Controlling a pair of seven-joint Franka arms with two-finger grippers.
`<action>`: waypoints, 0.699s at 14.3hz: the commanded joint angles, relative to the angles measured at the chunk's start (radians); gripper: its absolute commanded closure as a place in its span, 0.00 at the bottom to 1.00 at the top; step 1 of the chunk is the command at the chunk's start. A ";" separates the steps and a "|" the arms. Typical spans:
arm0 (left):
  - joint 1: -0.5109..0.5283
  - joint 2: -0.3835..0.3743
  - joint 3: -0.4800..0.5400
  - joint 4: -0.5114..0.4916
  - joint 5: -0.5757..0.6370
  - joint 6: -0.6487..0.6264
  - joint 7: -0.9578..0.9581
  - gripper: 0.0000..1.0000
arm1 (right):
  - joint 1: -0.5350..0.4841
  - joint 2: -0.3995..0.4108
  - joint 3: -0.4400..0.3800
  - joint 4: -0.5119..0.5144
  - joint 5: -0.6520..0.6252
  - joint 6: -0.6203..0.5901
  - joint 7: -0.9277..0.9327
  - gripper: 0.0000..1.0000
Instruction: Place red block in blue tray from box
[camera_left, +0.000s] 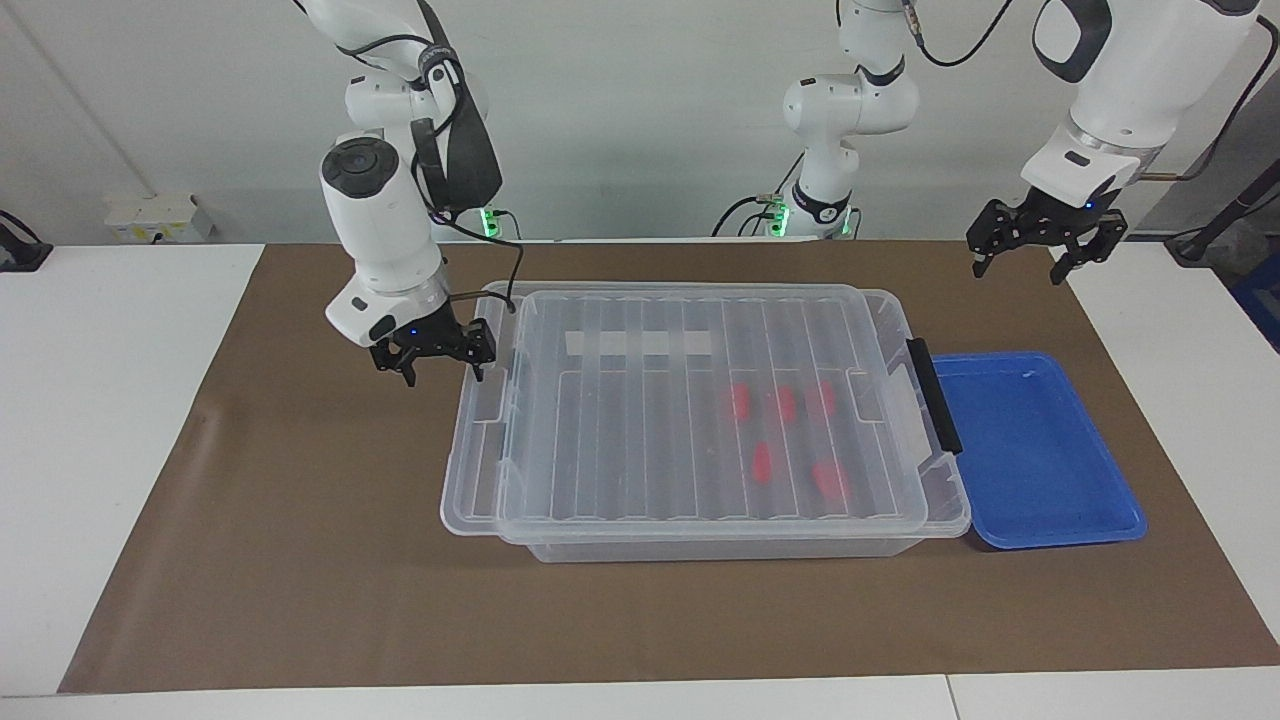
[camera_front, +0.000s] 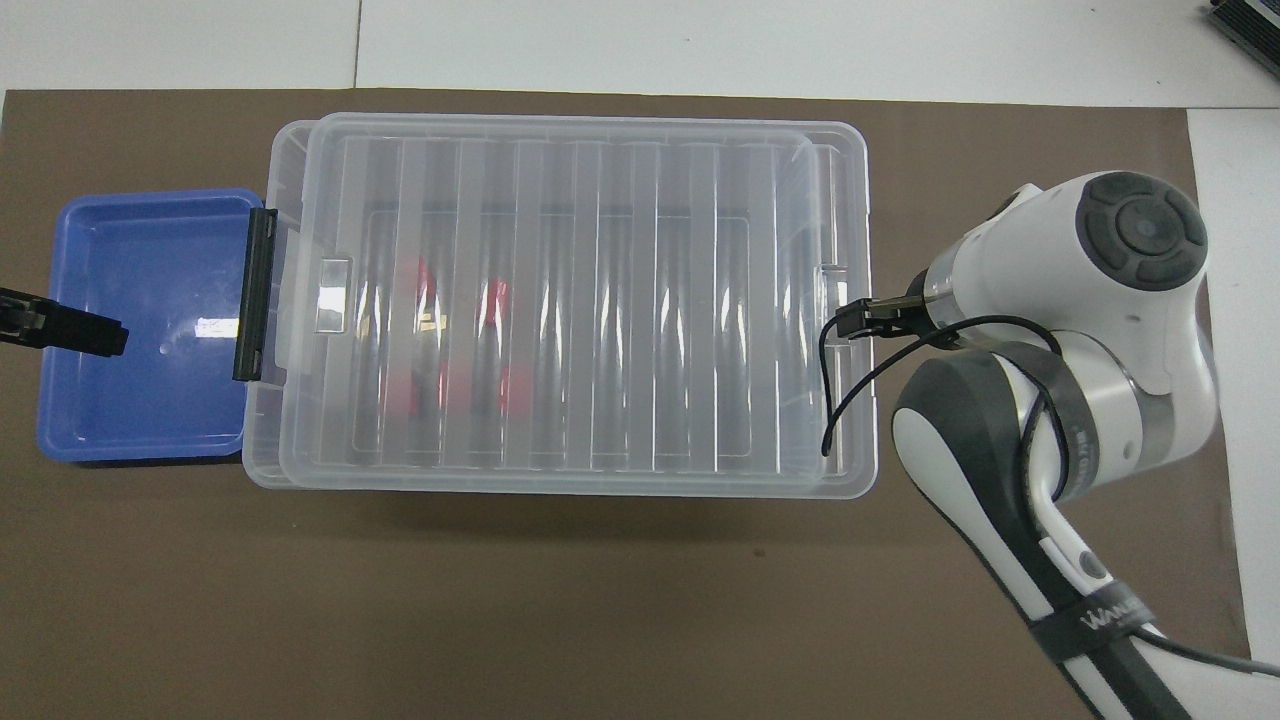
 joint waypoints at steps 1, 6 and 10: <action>-0.059 -0.026 -0.007 -0.050 -0.005 0.102 -0.319 0.00 | -0.007 -0.002 -0.018 0.002 -0.013 -0.020 -0.082 0.03; -0.191 0.012 -0.004 -0.089 -0.002 0.248 -0.668 0.00 | -0.006 -0.010 -0.090 0.003 -0.013 -0.058 -0.228 0.03; -0.284 0.133 -0.004 -0.050 0.087 0.292 -0.847 0.00 | -0.004 -0.016 -0.165 0.006 -0.013 -0.095 -0.383 0.03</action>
